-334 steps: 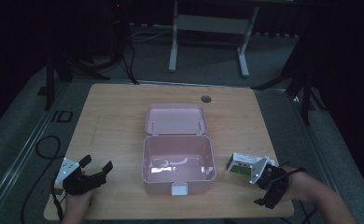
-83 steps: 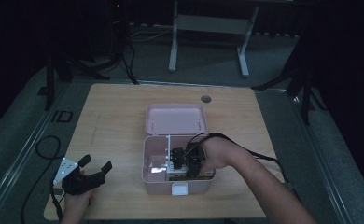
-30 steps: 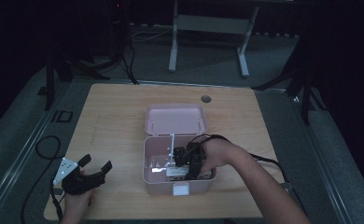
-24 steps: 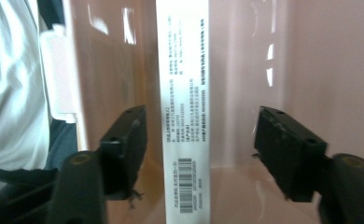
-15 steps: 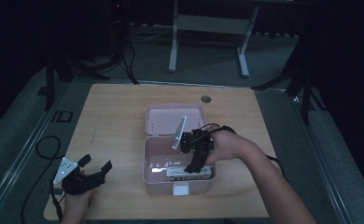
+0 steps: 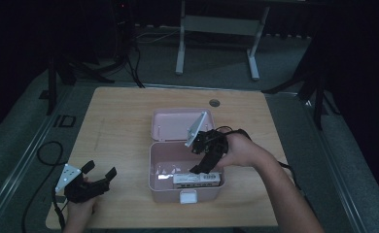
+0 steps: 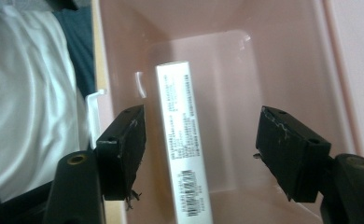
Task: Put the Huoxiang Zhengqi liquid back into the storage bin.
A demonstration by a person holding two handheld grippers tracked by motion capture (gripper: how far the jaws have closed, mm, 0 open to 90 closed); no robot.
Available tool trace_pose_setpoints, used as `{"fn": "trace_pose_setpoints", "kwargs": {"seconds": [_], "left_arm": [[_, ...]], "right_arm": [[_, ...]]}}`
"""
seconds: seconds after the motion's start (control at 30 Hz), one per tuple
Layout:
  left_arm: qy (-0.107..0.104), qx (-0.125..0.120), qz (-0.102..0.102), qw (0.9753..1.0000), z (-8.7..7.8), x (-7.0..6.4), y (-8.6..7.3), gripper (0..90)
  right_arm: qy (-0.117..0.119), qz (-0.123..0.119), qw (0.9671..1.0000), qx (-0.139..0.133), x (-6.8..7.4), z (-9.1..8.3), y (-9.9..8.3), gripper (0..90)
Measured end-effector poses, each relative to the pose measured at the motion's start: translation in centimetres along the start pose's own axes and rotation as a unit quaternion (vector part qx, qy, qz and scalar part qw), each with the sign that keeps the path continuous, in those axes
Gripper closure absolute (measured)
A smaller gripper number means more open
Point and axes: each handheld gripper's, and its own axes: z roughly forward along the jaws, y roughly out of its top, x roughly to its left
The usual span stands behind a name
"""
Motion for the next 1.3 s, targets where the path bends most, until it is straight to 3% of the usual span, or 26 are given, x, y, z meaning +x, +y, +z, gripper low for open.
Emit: {"fn": "trace_pose_setpoints", "kwargs": {"seconds": [0.07,0.37,0.43,0.57,0.63,0.7,0.77,0.8,0.83,0.87,0.9,0.93,0.97,1.0,1.03,1.07,1.23,1.27,1.3], "left_arm": [[-0.001,-0.001,0.001,1.0,0.0,0.0,0.0,4.3],[0.0,-0.002,0.0,1.0,0.0,0.0,0.0,4.3],[-0.001,-0.002,0.0,1.0,0.0,0.0,0.0,4.3],[-0.001,0.0,0.001,1.0,0.0,-0.1,0.0,4.3],[0.0,0.0,0.0,1.0,0.0,-0.1,0.0,4.3],[0.0,0.0,0.0,1.0,0.1,-0.1,0.0,4.3],[0.0,0.0,0.0,1.0,0.1,-0.1,0.0,4.3],[0.0,0.0,0.0,1.0,0.1,-0.1,0.0,4.3],[0.0,0.0,-0.001,1.0,0.1,-0.1,0.0,4.3],[0.0,0.0,-0.001,1.0,0.1,-0.1,0.0,4.3],[0.001,0.002,0.0,1.0,0.1,-0.1,0.0,4.3],[0.001,0.002,0.0,1.0,0.1,-0.1,0.0,4.3],[0.001,0.002,0.0,1.0,0.1,-0.1,0.0,4.3],[0.002,0.002,0.0,1.0,0.1,-0.1,-0.1,4.3],[0.001,0.002,0.0,1.0,0.1,-0.1,-0.1,4.3],[0.001,0.002,0.001,1.0,0.1,-0.1,-0.1,4.3],[0.001,0.003,0.001,1.0,0.2,-0.2,-0.1,4.2],[0.001,0.003,0.001,1.0,0.2,-0.2,-0.1,4.1],[0.001,0.004,0.002,1.0,0.2,-0.2,-0.1,4.1]], "right_arm": [[0.001,0.003,1.0,-0.004,0.0,-0.1,-0.2,28.9],[-0.041,0.029,0.9982,-0.034,0.1,-0.8,-2.2,12.7],[-0.062,0.037,0.9961,-0.05,0.0,-1.1,-3.2,12.5],[-0.07,0.048,0.9936,-0.074,0.0,-1.5,-4.3,12.3],[-0.082,0.063,0.9899,-0.097,0.0,-1.9,-5.5,11.6],[-0.086,0.07,0.9883,-0.105,0.0,-2.0,-5.9,11.5],[-0.102,0.096,0.9821,-0.126,-0.1,-2.3,-7.2,10.7],[-0.102,0.096,0.9821,-0.126,-0.1,-2.3,-7.2,10.7],[-0.101,0.109,0.9783,-0.144,-0.1,-2.6,-8.1,10.7],[-0.101,0.109,0.9783,-0.144,-0.1,-2.6,-8.1,10.7],[-0.112,0.125,0.9733,-0.156,-0.2,-2.8,-9.0,10.7],[-0.112,0.125,0.9733,-0.156,-0.2,-2.8,-9.0,10.7],[-0.125,0.146,0.9668,-0.169,-0.3,-2.9,-9.9,10.7],[-0.125,0.146,0.9668,-0.169,-0.3,-2.9,-9.9,10.7],[-0.141,0.169,0.9578,-0.185,-0.4,-3.0,-10.8,10.7],[-0.141,0.169,0.9578,-0.185,-0.4,-3.0,-10.8,10.7],[-0.174,0.212,0.9352,-0.224,-0.6,-3.4,-13.0,10.7],[-0.174,0.212,0.9352,-0.224,-0.6,-3.4,-13.0,10.7],[-0.18,0.22,0.9305,-0.231,-0.6,-3.5,-13.4,10.7]]}}
